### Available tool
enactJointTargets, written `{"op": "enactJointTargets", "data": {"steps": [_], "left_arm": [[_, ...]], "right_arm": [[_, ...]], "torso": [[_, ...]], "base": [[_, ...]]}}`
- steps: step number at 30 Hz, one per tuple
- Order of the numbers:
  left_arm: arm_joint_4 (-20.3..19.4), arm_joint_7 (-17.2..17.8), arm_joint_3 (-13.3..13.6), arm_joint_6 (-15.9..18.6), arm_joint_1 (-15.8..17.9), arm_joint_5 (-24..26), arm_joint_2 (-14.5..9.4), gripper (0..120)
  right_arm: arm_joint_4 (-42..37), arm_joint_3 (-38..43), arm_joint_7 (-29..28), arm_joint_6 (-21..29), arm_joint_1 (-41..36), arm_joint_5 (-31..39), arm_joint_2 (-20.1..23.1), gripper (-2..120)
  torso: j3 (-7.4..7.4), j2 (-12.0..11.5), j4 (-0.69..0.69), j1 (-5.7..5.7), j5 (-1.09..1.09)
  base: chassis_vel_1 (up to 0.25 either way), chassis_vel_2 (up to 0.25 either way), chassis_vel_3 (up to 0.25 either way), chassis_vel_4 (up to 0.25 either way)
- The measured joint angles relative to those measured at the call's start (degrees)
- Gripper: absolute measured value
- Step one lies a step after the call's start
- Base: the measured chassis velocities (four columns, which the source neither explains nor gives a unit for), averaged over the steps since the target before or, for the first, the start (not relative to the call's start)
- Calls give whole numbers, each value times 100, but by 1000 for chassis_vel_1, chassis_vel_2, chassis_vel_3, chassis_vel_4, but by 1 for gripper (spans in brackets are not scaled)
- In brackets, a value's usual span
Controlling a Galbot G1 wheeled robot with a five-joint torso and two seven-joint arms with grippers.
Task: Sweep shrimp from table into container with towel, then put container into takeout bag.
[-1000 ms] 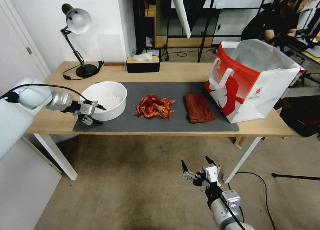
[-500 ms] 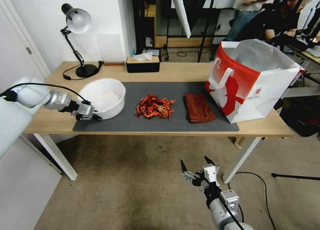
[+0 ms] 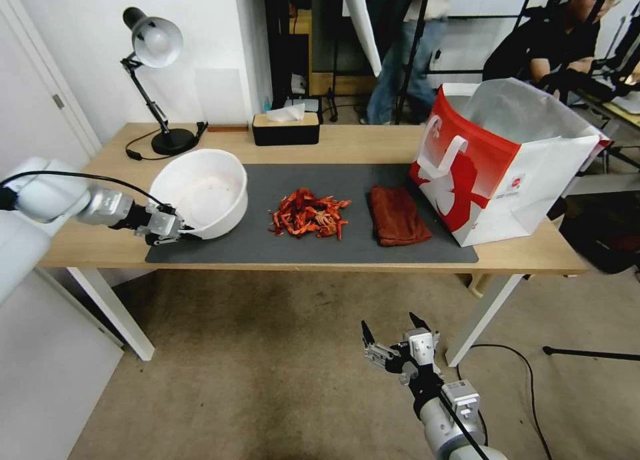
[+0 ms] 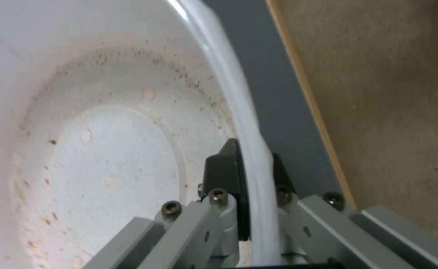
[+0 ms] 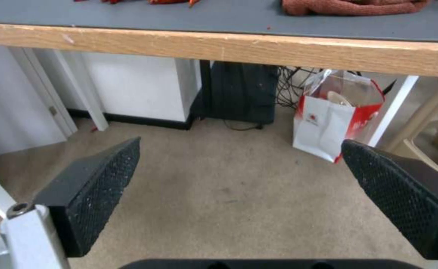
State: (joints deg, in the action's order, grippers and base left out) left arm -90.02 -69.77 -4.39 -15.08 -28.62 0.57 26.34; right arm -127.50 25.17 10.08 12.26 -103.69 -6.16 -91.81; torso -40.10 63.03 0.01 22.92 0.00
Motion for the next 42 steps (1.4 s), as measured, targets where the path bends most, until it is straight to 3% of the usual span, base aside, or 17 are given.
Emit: {"op": "enactJointTargets", "data": {"steps": [3, 4, 8, 16, 18, 19, 21, 24, 25, 28, 31, 33, 42], "left_arm": [[-483, 122, -202, -182, -280, 95, -196, 0], [-483, 122, -202, -182, -280, 95, -196, 0], [-1273, 200, -375, -262, -652, 265, -427, 0], [-2067, 197, -485, -671, -1001, 169, -562, 0], [-2399, 110, -623, -792, -1311, 62, -592, 0], [-2649, 79, -751, -884, -1624, -111, -614, 0], [-2749, 68, -796, -934, -1751, -192, -618, 0], [-3232, -11, -1014, -1133, -2348, -478, -614, 0], [-3232, -11, -1014, -1133, -2348, -478, -614, 0], [-3581, -144, -1263, -1206, -3127, -608, -597, 0], [-3583, -226, -1245, -1296, -3295, -773, -526, 0], [-3372, -315, -1088, -1549, -3410, -1283, -288, 0], [-2659, -385, -731, -1770, -3392, -1773, 130, 0]], "right_arm": [[-22, -11, 1, -3, -5, 0, 1, 100], [-22, -11, 1, -3, -5, 0, 1, 100], [-37, -14, 5, -7, -22, 2, 1, 100], [-37, 18, 6, -11, -27, 19, 15, 100], [-37, 30, 7, -11, -29, 25, 20, 100], [-38, 36, 7, -11, -32, 26, 23, 100], [-41, 37, 8, -11, -32, 26, 24, 100], [-48, 45, 8, -10, -32, 26, 22, 100], [-48, 45, 8, -10, -32, 26, 22, 100], [-51, 54, 7, -7, -32, 26, 18, 100], [-61, 57, 7, -7, -35, 25, 16, 100], [-101, 66, 3, -5, -44, 21, 8, 100], [-150, 146, 0, 2, -65, 43, 37, 100]], "torso": [[0, 1, -1, 0, 0], [0, 1, -1, 0, 0], [0, 1, -1, 0, 0], [0, 1, -3, 0, 1], [0, 1, -2, 0, 0], [0, 1, -2, 0, 1], [0, 1, 0, 0, 1], [0, 1, -1, 0, 0], [0, 1, -1, 0, 0], [0, 1, 1, 0, 1], [0, 1, 0, 0, 0], [-1, 0, -2, 0, 0], [-1, 0, -1, 0, 0]], "base": [[0, 0, 0, 0], [0, 0, 0, 0], [0, 0, 0, 0], [0, 0, 0, 0], [0, 0, 0, 0], [0, 0, 0, 0], [0, 0, 0, 0], [0, 0, 0, 0], [0, 0, 0, 0], [0, 0, 0, 0], [0, 0, 0, 0], [0, 0, 0, 0], [0, 0, 0, 0]]}}
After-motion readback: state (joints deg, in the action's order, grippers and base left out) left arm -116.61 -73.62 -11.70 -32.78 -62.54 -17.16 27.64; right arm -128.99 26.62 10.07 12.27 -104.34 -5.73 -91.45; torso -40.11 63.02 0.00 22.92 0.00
